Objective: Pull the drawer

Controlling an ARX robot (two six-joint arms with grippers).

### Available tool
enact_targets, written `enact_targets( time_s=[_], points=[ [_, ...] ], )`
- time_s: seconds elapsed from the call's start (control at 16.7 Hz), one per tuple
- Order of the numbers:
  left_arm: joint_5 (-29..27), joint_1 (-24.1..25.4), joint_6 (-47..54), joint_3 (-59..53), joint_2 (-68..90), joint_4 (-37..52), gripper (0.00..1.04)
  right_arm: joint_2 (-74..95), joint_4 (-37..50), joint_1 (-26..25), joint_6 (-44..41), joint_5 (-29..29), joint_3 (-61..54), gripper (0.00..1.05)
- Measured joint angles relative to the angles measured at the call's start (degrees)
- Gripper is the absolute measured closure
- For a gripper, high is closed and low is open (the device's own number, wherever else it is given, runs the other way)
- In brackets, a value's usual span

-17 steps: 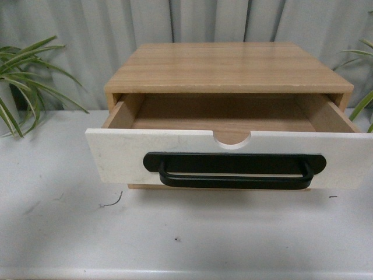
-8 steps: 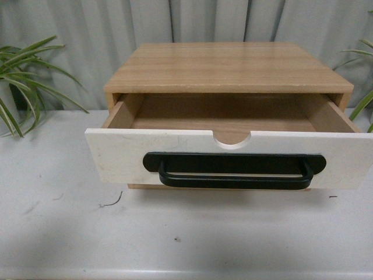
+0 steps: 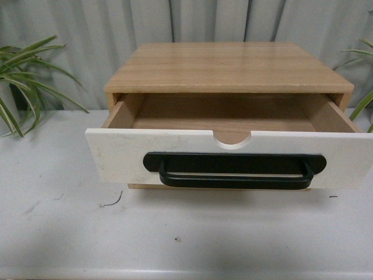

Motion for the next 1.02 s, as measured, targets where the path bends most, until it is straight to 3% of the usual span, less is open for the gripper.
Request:
enact_targets(
  time_s=[0.66,0.84,0.9,0.96,1.02],
  points=[
    [0.02,0.0,0.0,-0.44,-4.81,-4.9,1.03,-3.65,-1.27,0.0,0.0,0.0,-2.03,1.03],
    [0.02,0.0,0.0,-0.44,-8.35,-8.72,1.03,-8.39,-5.75,0.0,0.0,0.0,-2.03,1.03],
    [0.2,0.0,0.0,-0.37,-16.44,-20.17,1.03,-11.37,-8.55,0.0,0.0,0.02,-2.03,1.03],
    [0.04,0.0,0.02,-0.39,-19.02,-20.55,1.03,-21.46,-17.99,0.0,-0.04,-0.04,-1.86,1.03],
    [0.02,0.0,0.0,-0.39,-19.02,-20.17,1.03,-21.29,-19.45,0.0,-0.04,0.04,-1.99,1.03]
  ],
)
